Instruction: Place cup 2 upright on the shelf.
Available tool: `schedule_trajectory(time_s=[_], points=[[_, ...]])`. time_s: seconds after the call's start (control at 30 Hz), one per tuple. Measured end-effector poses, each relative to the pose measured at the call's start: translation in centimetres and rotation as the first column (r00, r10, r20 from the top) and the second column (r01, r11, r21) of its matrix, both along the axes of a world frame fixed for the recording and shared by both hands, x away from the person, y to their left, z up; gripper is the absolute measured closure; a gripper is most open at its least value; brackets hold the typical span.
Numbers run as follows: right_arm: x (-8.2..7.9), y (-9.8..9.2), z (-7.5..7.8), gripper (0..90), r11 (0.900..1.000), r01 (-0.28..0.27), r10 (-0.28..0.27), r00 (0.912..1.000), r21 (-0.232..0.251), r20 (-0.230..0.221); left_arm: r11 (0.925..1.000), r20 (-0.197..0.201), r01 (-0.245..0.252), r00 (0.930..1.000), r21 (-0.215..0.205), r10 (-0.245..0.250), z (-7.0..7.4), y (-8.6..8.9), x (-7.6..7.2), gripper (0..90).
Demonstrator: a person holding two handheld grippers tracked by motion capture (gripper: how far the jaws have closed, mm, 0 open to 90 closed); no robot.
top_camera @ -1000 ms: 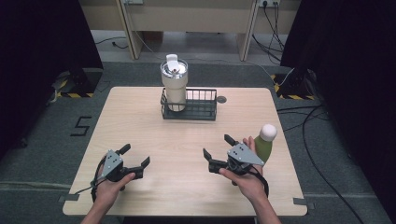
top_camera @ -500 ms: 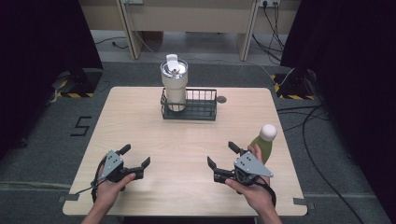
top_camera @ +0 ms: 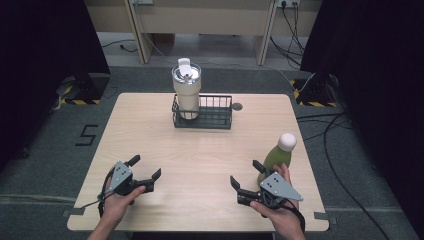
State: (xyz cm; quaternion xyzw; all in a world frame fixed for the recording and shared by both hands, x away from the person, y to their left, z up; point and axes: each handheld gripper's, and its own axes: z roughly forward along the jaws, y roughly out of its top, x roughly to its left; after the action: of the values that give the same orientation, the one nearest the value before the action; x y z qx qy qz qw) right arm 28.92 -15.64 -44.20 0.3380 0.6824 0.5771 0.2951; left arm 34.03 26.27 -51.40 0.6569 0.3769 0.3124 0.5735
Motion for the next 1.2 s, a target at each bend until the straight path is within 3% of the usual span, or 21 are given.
schedule_trajectory(time_s=[0.43,0.8,1.2], points=[[-1.9,-1.5,0.0,13.7,1.000,0.013,-0.013,0.9998,-0.010,0.016,1.0000,-0.001,0.001,1.0000,0.002,-0.001,0.0,0.0,0.0,4.1],[-3.4,-2.7,-0.1,8.2,0.999,0.051,-0.051,0.9979,-0.006,0.041,1.0000,-0.003,0.003,1.0000,0.005,-0.003,-0.1,-0.1,0.0,4.1],[-3.9,-4.4,0.5,1.1,0.987,0.159,-0.158,0.9826,-0.002,0.098,1.0000,-0.005,0.004,1.0000,0.007,-0.004,-0.1,-0.2,0.0,4.2]])
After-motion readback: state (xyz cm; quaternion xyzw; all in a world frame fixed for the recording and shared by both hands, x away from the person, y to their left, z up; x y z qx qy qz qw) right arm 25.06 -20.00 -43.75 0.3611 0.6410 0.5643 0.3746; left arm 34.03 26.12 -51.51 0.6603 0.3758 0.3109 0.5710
